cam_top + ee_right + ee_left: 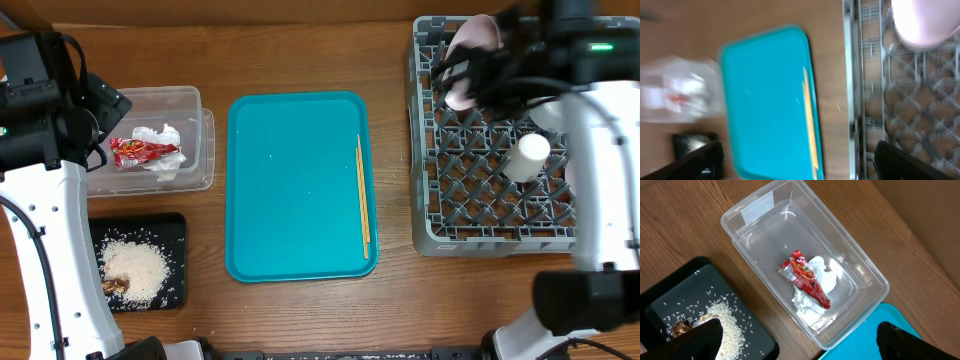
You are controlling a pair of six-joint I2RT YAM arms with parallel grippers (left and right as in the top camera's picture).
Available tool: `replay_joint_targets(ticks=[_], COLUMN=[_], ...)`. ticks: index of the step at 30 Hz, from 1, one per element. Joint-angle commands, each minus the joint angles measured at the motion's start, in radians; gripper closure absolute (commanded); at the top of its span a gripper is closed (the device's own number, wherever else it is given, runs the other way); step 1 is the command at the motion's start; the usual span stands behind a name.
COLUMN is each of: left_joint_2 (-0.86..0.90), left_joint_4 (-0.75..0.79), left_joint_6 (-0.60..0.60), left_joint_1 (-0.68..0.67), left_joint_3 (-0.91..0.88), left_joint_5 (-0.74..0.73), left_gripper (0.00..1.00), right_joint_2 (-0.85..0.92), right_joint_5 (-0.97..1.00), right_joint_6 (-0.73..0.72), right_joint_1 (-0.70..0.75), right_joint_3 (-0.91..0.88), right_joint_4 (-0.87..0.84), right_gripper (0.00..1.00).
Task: Sort waste into correct bins and load items into the dishwasher
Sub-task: 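Move the right gripper toward the chopsticks on the teal tray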
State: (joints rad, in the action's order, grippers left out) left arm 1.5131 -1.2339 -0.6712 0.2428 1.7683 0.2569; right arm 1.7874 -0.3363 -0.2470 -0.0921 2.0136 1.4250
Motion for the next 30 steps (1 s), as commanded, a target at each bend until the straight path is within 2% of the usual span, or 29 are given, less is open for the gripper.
replay_joint_targets(ticks=[1,3,5,11,21,30], left_joint_2=[0.003,0.003,0.003,0.003,0.003,0.003], left_joint_4=[0.004,0.003,0.003,0.004,0.003,0.003], left_joint_6=[0.009,0.009,0.009,0.01,0.01,0.009], left_joint_1=[-0.001,-0.001,-0.001,-0.001,-0.001,-0.001], left_joint_3=[0.008,0.008,0.008,0.008,0.008,0.008], left_joint_5=[-0.004,-0.004,-0.004,-0.004,-0.004,-0.004], left_gripper=[0.0,0.0,0.0,0.0,0.0,0.0], right_joint_2=[0.017,0.023,0.03,0.044,0.087,0.125], right_joint_5=[0.369,0.397,0.435,0.443,0.289,0.29], right_joint_6=[-0.134,-0.163,-0.242,-0.282,-0.291,-0.315], right_joint_1=[-0.21,-0.289,-0.394,-0.523,-0.535,-0.535], right_joint_3=[-0.015,-0.037,-0.099,-0.314,-0.55,-0.613], right_joint_4=[0.034,0.032,-0.004,-0.183,-0.445,-0.505], right_gripper=[0.02,0.04,0.18,0.32,0.39,0.39])
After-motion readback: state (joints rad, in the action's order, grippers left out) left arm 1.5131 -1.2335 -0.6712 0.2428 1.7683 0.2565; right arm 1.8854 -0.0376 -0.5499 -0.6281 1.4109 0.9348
